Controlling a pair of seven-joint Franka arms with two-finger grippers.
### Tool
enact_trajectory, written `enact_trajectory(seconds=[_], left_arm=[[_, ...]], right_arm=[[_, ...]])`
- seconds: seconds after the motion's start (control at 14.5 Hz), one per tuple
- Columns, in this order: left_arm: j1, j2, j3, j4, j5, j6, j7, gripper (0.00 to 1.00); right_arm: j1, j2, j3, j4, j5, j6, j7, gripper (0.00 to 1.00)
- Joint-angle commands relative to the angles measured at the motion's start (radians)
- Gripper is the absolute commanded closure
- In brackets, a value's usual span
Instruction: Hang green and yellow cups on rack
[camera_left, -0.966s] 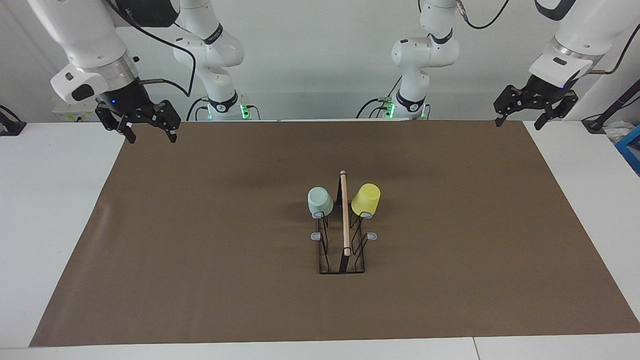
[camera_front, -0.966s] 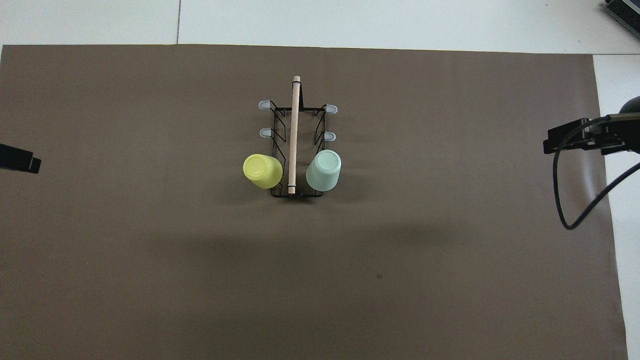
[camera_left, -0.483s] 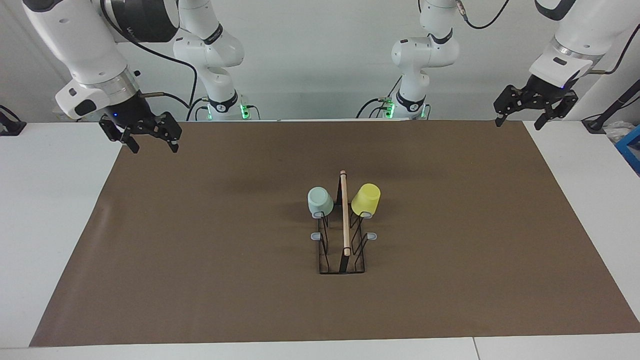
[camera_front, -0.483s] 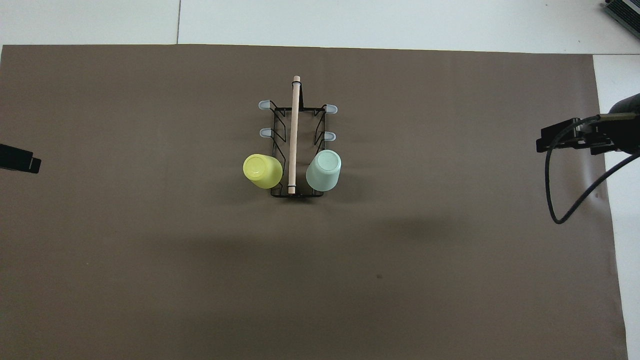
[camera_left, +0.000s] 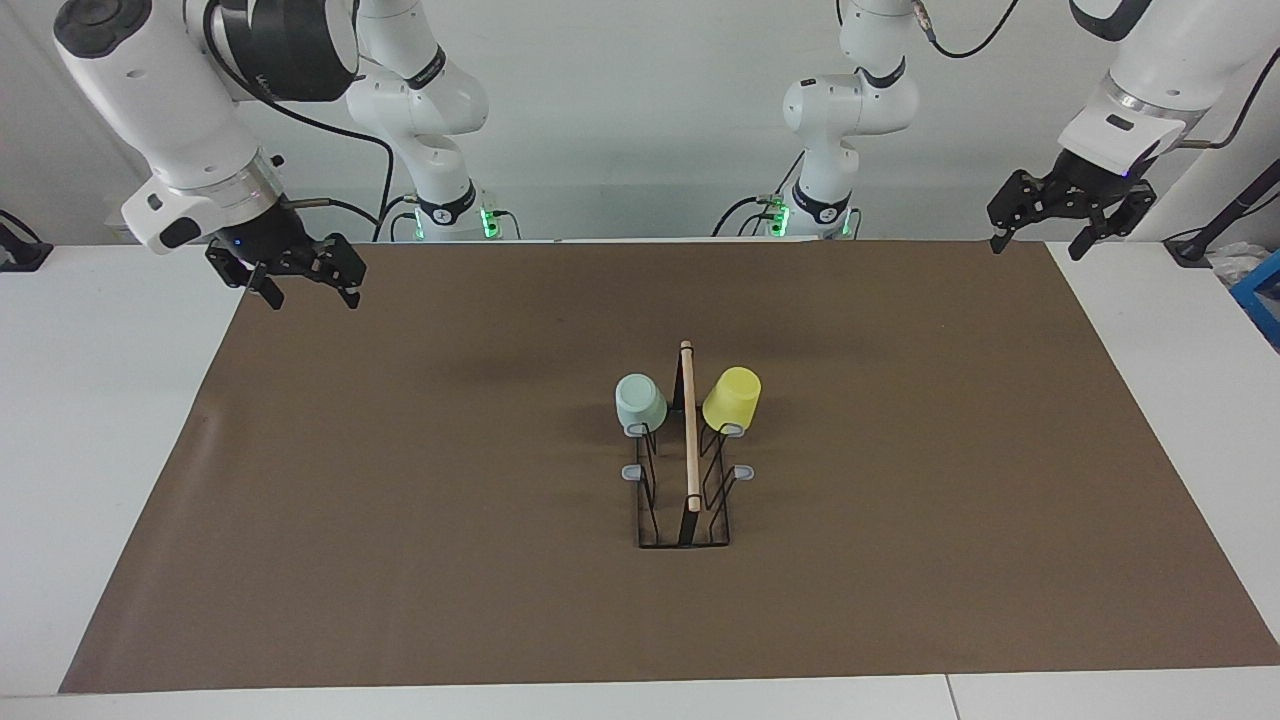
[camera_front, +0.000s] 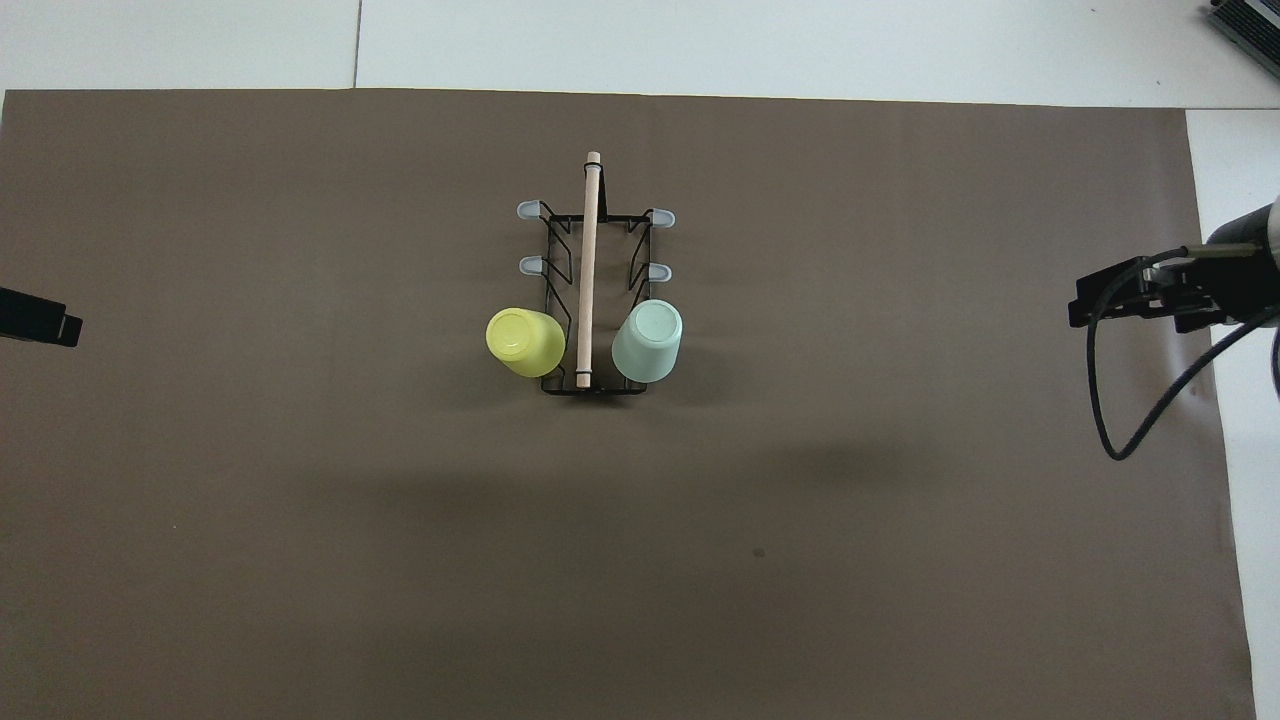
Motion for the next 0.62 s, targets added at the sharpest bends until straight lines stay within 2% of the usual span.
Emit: enact_trajectory(seconds=[0.0, 0.55], left_arm=[[-0.011, -0.024, 0.009, -0.027, -0.012, -0.003, -0.008, 0.0], [-0.011, -0.024, 0.009, -0.027, -0.012, -0.002, -0.008, 0.0]], right_arm=[[-0.009, -0.02, 0.007, -0.023, -0.024, -0.019, -0.019, 0.0], [-0.009, -0.011, 0.009, -0.02, -0.067, 0.001, -0.019, 0.0]])
